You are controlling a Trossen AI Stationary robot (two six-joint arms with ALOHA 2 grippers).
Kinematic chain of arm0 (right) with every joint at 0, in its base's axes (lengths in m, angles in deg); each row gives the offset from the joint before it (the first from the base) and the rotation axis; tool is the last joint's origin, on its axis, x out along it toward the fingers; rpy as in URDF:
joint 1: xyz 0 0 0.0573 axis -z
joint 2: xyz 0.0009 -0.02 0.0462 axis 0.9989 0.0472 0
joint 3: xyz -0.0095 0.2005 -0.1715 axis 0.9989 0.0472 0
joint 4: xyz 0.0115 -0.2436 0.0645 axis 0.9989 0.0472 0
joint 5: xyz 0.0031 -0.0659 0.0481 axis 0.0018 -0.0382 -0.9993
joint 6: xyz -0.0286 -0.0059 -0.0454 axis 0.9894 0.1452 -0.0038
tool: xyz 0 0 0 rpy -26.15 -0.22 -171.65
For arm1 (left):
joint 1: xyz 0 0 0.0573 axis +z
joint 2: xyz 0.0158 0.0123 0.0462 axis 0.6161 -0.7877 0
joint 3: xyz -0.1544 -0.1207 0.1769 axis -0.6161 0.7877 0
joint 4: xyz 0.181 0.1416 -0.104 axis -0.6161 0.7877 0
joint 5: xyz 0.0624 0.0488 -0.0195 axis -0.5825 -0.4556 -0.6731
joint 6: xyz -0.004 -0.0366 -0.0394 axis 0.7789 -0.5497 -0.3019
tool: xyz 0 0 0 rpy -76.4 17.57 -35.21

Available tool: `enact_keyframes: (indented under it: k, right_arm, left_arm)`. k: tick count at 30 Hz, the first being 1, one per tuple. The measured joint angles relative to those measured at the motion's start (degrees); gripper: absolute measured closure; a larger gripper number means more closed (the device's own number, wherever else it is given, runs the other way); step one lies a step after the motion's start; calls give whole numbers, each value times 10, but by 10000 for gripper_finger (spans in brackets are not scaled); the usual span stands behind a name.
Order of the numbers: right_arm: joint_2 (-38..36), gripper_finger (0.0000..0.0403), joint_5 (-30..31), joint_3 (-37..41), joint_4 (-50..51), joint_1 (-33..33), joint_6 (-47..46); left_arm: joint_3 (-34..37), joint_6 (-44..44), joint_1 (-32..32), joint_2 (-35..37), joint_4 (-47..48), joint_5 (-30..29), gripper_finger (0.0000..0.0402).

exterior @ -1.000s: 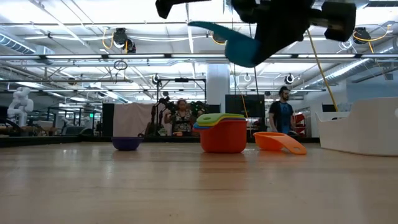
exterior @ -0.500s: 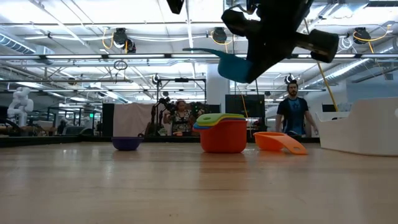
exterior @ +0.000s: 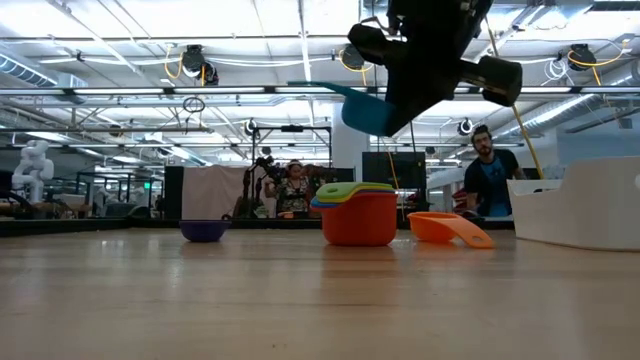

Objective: Nest measuring cups in basket
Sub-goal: Stack the light blue measuring cup on top of the green measuring cup

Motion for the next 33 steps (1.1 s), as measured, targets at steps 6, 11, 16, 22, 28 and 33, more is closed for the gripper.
enact_keyframes:
  k: [6, 11, 16, 22, 28, 33]
  right_arm:
    - [0, 403, -18, 0, -3, 3, -9]
    - [15, 403, -17, 0, 7, 4, -17]
    - [55, 403, -17, -27, 53, 4, -36]
    - [81, 403, -17, -62, 68, 4, -21]
    - [84, 403, -49, -64, 66, 11, -10]
    - [87, 403, -60, -64, 51, 22, -11]
  left_arm:
    - [1, 15, -11, 5, -7, 0, 364]
    - [1, 8, -12, 4, -21, 0, 364]
    - [1, 4, -15, 4, -23, -1, 364]
    - [1, 0, -15, 4, -17, -5, 364]
    - [1, -1, -19, 4, -6, -5, 364]
    - [1, -7, -19, 4, -11, -5, 364]
